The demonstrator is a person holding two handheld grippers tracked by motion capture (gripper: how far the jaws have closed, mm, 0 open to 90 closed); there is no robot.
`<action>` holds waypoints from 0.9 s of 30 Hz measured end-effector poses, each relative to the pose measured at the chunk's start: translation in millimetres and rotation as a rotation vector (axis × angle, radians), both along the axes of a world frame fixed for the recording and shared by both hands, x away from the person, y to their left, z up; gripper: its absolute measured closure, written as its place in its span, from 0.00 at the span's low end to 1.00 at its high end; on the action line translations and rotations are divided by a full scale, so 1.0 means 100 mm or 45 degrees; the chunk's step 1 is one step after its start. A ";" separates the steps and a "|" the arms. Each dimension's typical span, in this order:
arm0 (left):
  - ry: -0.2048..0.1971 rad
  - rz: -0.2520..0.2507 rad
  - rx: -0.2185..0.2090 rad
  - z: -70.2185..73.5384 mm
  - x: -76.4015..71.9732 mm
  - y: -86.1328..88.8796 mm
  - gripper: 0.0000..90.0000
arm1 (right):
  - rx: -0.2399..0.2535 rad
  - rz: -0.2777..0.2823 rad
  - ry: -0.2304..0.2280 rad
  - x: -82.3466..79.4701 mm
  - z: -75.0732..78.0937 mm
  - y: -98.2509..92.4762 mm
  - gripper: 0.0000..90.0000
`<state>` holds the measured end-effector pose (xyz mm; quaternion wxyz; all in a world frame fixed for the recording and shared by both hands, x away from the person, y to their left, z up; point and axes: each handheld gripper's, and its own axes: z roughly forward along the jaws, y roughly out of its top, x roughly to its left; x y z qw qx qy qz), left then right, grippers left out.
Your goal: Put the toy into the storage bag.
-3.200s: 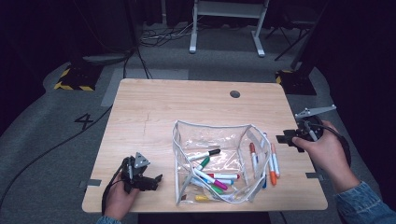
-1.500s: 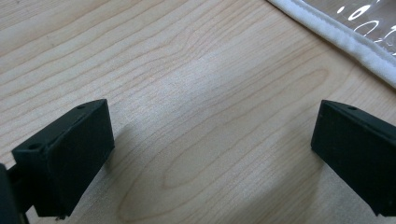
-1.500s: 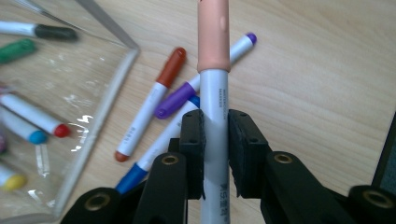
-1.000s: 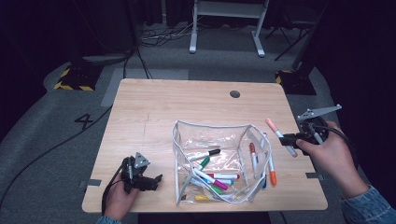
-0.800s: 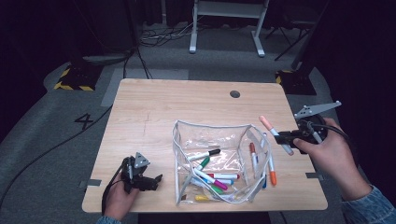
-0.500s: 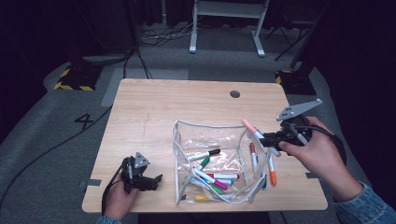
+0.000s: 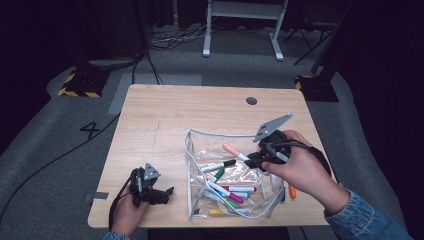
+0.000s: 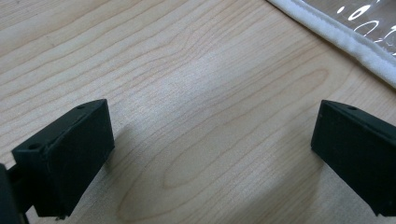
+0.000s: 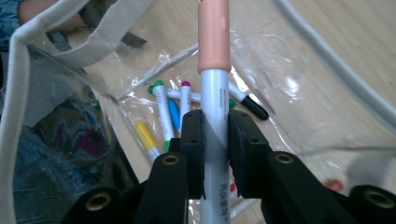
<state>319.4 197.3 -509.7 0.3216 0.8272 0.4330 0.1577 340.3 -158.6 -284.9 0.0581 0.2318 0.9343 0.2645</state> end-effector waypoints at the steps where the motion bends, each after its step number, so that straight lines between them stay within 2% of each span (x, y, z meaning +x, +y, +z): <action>1: 0.000 0.000 0.000 0.00 0.00 0.00 0.00 | -0.006 0.012 0.008 0.00 -0.02 0.05 0.86; 5: 0.002 -0.001 0.001 0.00 0.00 0.00 0.00 | -0.025 0.069 0.041 0.00 -0.14 0.22 0.86; 13: 0.001 0.000 0.001 0.00 0.00 0.00 0.00 | -0.097 0.129 0.100 0.02 -0.37 0.45 0.86; 22: 0.001 0.000 0.002 0.00 0.00 0.00 0.00 | -0.131 0.162 0.088 0.00 -0.35 0.57 0.86; 27: 0.000 0.000 0.000 0.00 0.00 0.00 0.00 | -0.170 0.194 0.106 0.00 -0.45 0.66 0.86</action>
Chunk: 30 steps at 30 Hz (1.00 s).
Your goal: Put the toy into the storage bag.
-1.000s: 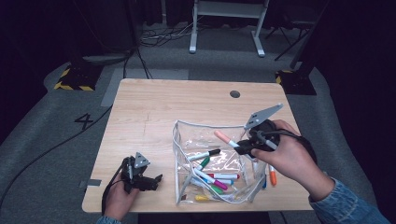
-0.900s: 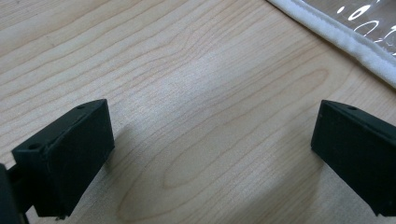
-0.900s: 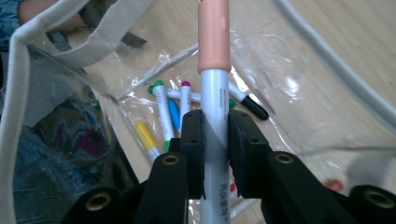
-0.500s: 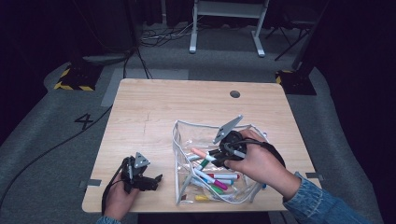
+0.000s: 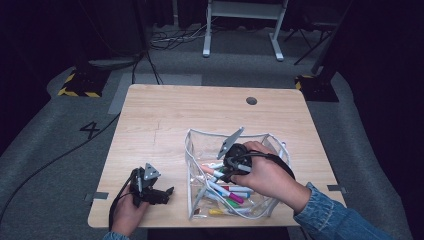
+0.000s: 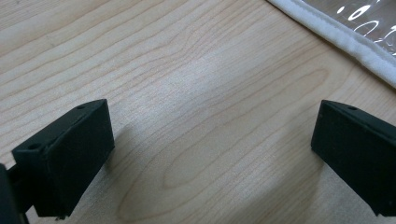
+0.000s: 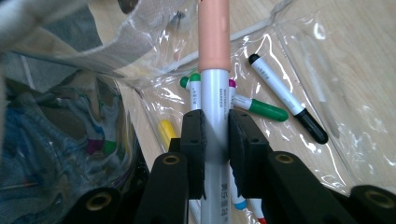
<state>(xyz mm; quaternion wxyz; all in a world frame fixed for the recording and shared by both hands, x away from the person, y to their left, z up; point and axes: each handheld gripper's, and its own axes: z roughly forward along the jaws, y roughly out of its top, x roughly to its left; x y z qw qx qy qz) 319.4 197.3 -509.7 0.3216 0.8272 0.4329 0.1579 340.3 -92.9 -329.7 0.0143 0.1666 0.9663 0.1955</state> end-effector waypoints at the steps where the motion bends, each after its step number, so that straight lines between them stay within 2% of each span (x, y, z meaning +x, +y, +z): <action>1: 0.001 0.000 0.000 0.00 0.00 0.00 0.00 | -0.012 0.006 0.007 0.00 -0.03 0.02 0.86; 10: 0.002 0.000 0.001 0.00 0.00 0.00 0.00 | -0.103 0.059 0.051 0.05 -0.28 0.11 0.86; 16: 0.000 0.000 0.000 0.00 0.00 0.00 0.00 | -0.151 0.069 0.090 0.09 -0.42 0.13 0.86; 20: 0.000 0.000 0.000 0.00 0.00 0.00 0.00 | -0.209 0.089 0.108 0.10 -0.52 0.14 0.86; 27: 0.001 0.000 0.000 0.00 0.00 0.00 0.00 | -0.297 0.127 0.121 0.11 -0.60 0.16 0.85; 29: 0.001 0.000 0.001 0.00 0.00 0.00 0.00 | -0.326 0.137 0.139 0.11 -0.62 0.16 0.85; 30: 0.001 0.000 0.001 0.00 0.00 0.00 0.00 | -0.327 0.127 0.154 0.11 -0.63 0.16 0.82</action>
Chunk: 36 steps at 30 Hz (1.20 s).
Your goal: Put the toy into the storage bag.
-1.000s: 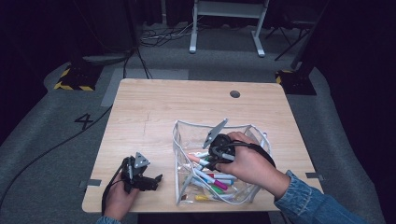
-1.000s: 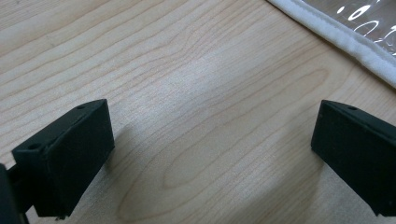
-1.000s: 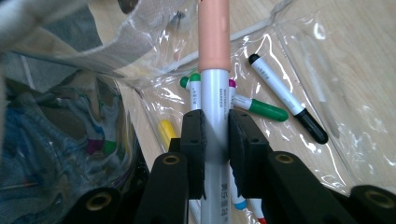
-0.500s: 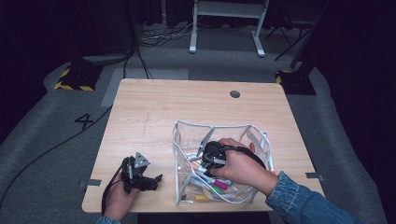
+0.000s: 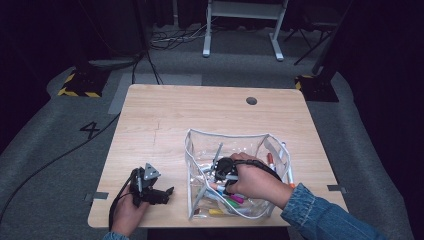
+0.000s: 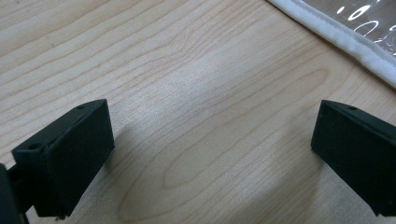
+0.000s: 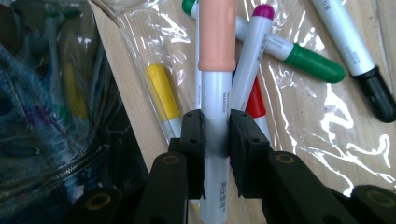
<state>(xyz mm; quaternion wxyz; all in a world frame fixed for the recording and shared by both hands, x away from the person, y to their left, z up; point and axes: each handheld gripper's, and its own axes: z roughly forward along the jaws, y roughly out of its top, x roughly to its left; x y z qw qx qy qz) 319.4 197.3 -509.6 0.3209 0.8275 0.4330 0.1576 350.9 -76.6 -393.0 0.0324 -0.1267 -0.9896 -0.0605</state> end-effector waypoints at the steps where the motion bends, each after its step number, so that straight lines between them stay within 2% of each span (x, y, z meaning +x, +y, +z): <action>1: -0.001 0.000 -0.001 0.00 0.00 0.00 0.00 | 0.009 -0.020 0.009 0.00 -0.01 0.00 0.73; 2: 0.000 0.000 0.000 0.00 0.00 0.00 0.00 | 0.035 -0.036 0.025 -0.01 -0.01 0.01 0.66; 3: -0.001 0.000 -0.002 0.00 0.00 0.00 0.00 | 0.072 -0.017 -0.002 0.00 -0.01 0.01 0.62; 4: -0.001 0.001 -0.002 0.00 0.00 0.00 0.00 | 0.117 -0.030 -0.052 -0.01 0.01 0.02 0.56; 7: -0.001 0.000 -0.001 0.00 0.00 0.00 0.00 | 0.184 -0.067 -0.085 -0.03 0.12 0.03 0.53; 8: -0.001 0.000 -0.002 0.00 0.00 0.00 0.00 | 0.223 -0.083 -0.102 -0.04 0.19 0.03 0.52; 11: -0.001 -0.001 -0.001 0.00 0.00 0.00 0.00 | 0.285 -0.090 -0.149 -0.05 0.32 0.00 0.51; 17: 0.001 -0.001 0.000 0.00 0.00 0.00 0.00 | 0.392 -0.136 -0.230 -0.06 0.62 -0.16 0.51; 23: -0.001 0.000 -0.002 0.00 0.00 0.00 0.00 | 0.505 -0.234 -0.297 -0.01 0.88 -0.48 0.52; 26: -0.001 0.000 -0.002 0.00 0.00 0.00 0.00 | 0.542 -0.295 -0.330 0.02 0.98 -0.66 0.53; 33: 0.002 0.002 -0.003 0.00 0.00 0.00 0.00 | 0.609 -0.480 -0.390 0.10 1.11 -1.19 0.56; 36: 0.002 0.002 -0.003 0.00 0.00 0.00 0.00 | 0.614 -0.560 -0.422 0.13 1.12 -1.44 0.56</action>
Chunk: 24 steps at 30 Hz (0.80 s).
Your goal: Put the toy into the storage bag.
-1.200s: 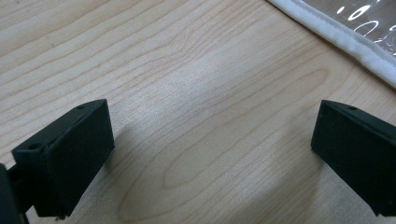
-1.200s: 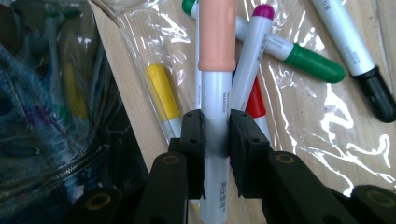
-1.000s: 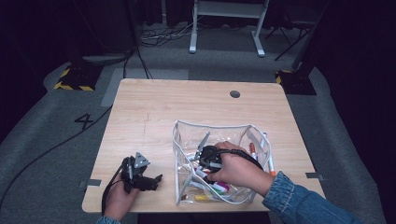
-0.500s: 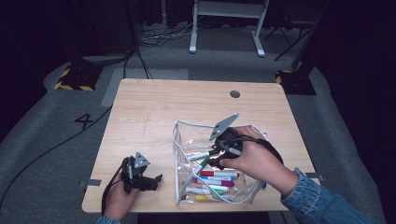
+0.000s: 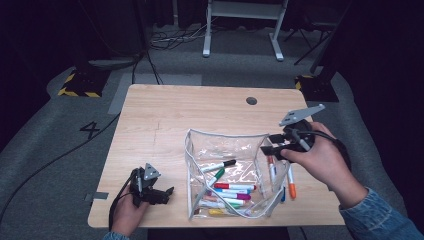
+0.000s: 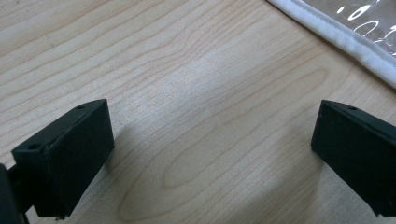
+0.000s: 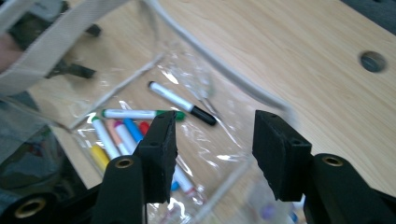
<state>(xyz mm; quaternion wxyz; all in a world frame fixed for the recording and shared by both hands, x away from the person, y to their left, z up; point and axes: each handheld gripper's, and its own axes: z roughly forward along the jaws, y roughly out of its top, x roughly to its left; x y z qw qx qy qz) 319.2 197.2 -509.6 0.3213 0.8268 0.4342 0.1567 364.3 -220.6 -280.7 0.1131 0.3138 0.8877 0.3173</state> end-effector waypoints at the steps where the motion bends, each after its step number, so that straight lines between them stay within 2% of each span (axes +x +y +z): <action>1: -0.001 0.000 -0.002 0.00 0.00 0.00 0.00 | 0.007 -0.033 -0.005 0.02 0.00 -0.11 0.57; 7: -0.002 0.000 -0.002 0.00 0.00 0.00 0.00 | 0.062 -0.203 -0.005 0.07 -0.07 -0.58 0.59; 11: -0.002 0.000 -0.002 0.00 0.00 0.00 0.00 | 0.076 -0.308 0.027 0.11 -0.22 -0.86 0.60; 14: -0.002 0.000 -0.002 0.00 0.00 0.00 0.00 | 0.051 -0.369 0.080 0.16 -0.43 -1.01 0.60; 16: -0.002 0.000 -0.001 0.00 0.00 0.00 0.00 | 0.015 -0.403 0.127 0.18 -0.62 -1.08 0.60; 24: -0.002 0.000 -0.002 0.00 0.00 0.00 0.00 | -0.067 -0.453 0.288 0.23 -1.32 -1.18 0.60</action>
